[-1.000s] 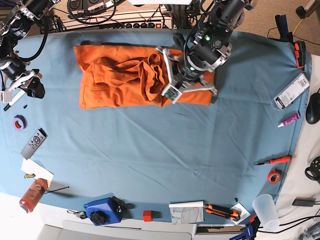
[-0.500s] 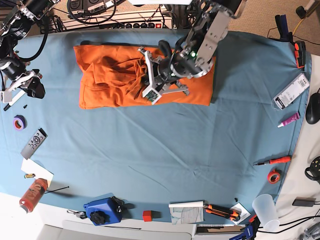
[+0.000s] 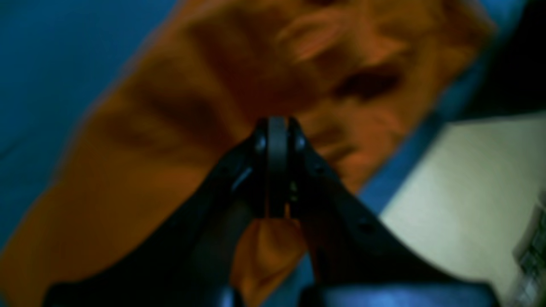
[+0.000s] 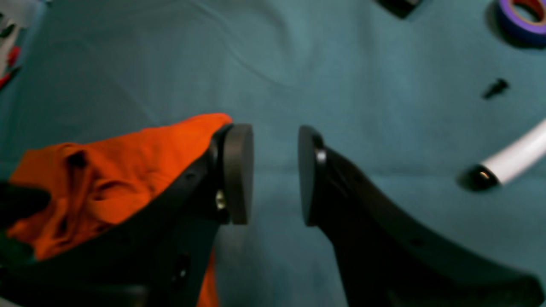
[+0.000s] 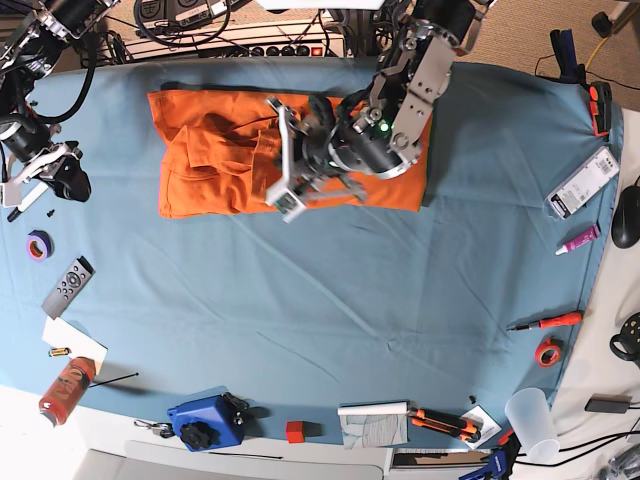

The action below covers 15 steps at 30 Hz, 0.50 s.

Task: Layout the t-shirt on the table in an organized manner, then fold the t-shirt properly
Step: 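Press the folded shirt flat with the left gripper and open it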

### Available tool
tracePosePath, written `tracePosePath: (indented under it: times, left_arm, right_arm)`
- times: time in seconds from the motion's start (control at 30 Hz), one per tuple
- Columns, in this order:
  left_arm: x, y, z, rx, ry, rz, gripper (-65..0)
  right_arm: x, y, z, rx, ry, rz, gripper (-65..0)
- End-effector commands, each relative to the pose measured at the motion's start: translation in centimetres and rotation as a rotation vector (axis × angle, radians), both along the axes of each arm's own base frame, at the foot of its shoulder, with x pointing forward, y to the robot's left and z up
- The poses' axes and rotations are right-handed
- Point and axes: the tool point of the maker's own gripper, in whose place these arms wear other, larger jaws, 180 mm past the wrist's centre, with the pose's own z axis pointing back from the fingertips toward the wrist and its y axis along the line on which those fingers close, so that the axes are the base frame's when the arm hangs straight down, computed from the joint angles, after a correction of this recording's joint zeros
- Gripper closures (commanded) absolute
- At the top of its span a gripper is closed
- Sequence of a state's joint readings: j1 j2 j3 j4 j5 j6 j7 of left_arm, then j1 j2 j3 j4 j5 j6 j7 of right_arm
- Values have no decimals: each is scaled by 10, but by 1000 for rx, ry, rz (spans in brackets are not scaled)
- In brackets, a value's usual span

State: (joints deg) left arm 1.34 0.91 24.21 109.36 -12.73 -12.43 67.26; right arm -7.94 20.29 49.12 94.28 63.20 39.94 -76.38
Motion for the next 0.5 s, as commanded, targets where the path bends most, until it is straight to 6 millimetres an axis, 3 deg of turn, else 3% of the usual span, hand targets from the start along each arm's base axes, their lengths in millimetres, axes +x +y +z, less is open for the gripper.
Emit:
tracePosePath:
  times: [0.0,0.23,0.4,0.47]
  left_arm:
    - [7,7,12,0,-53,36,0]
    - [-3,72,18,172,-178,206,0]
    - [-16,82,18,196,-187,213,0]
    - [-19,82,16,197,-177,212,0]
  right_arm:
    - [8,-3,22,-9,-72,10,-185]
    - [9,4,29,33,-106,33,-185]
    - [4,6,20,23,-50,50,-188]
    - [1,6,17,20,-33,55,-244]
